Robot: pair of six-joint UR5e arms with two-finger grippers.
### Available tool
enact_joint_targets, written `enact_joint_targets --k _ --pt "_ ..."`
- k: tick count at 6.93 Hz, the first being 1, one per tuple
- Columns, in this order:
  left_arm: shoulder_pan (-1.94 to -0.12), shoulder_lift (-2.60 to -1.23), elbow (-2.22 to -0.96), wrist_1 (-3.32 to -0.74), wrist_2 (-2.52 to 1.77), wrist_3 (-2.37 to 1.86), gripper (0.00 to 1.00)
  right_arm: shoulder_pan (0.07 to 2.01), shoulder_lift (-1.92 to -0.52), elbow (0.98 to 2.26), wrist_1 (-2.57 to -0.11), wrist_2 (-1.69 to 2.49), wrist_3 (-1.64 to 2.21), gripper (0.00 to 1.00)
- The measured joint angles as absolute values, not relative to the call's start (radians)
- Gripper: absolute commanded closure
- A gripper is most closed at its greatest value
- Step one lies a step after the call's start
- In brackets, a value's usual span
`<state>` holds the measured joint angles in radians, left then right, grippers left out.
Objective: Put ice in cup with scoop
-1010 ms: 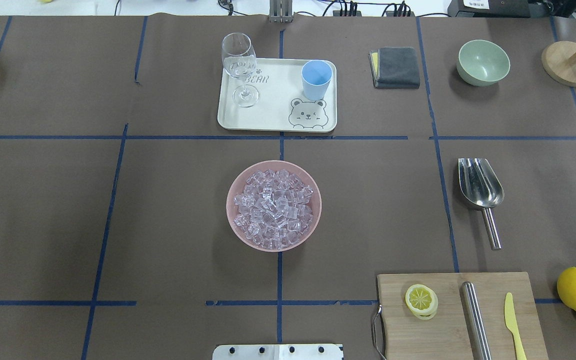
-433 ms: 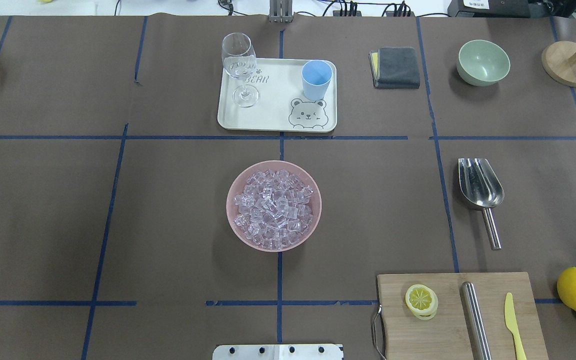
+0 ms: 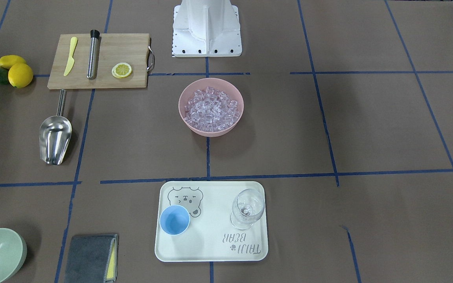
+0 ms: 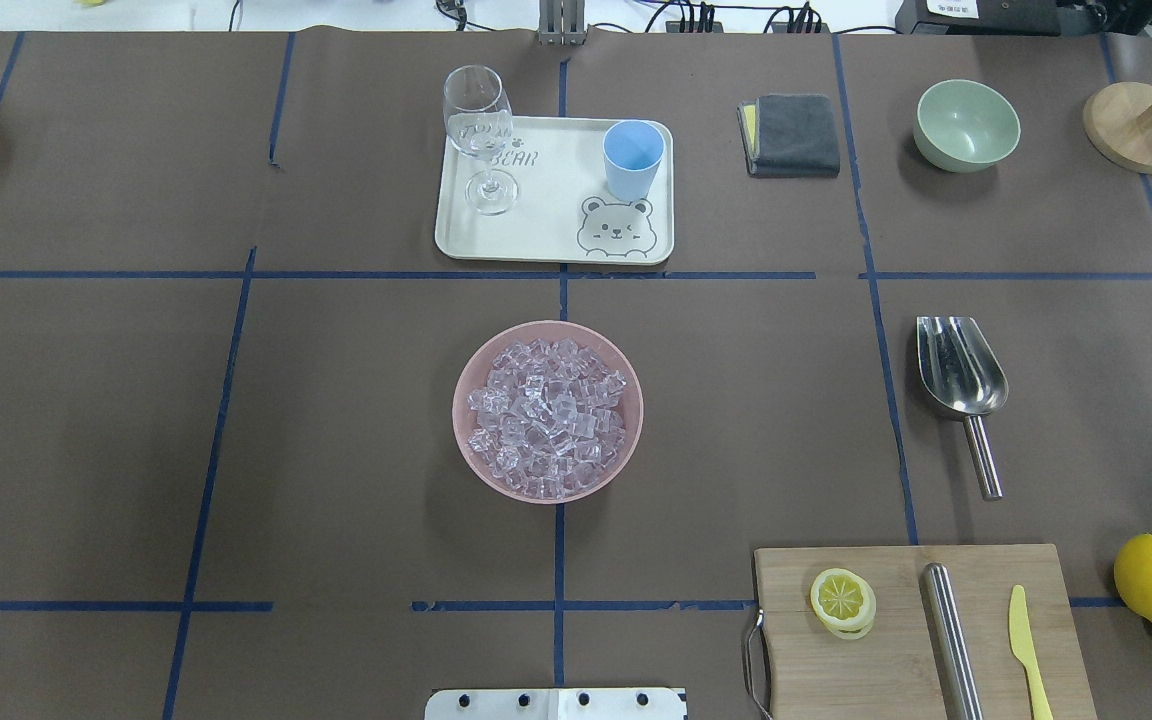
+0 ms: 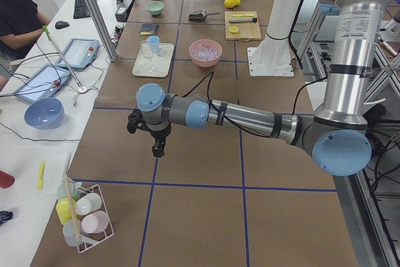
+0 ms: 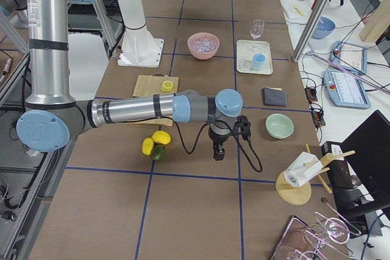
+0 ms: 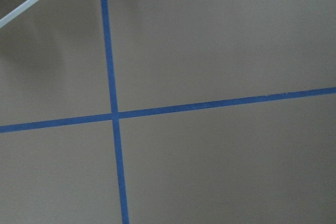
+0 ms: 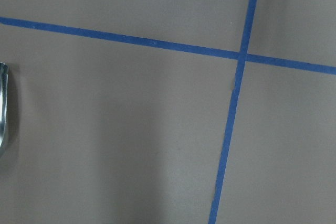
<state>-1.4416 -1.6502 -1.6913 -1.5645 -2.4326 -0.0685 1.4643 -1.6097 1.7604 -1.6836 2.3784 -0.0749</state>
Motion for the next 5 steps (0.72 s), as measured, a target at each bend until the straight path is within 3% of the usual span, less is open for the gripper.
enact_joint_targets --k 5 --pt "-1.285 -1.665 -1.776 -1.695 -2.46 -0.072 0.0 1.401 -1.62 1.772 -1.573 2.432 -0.064 0.0"
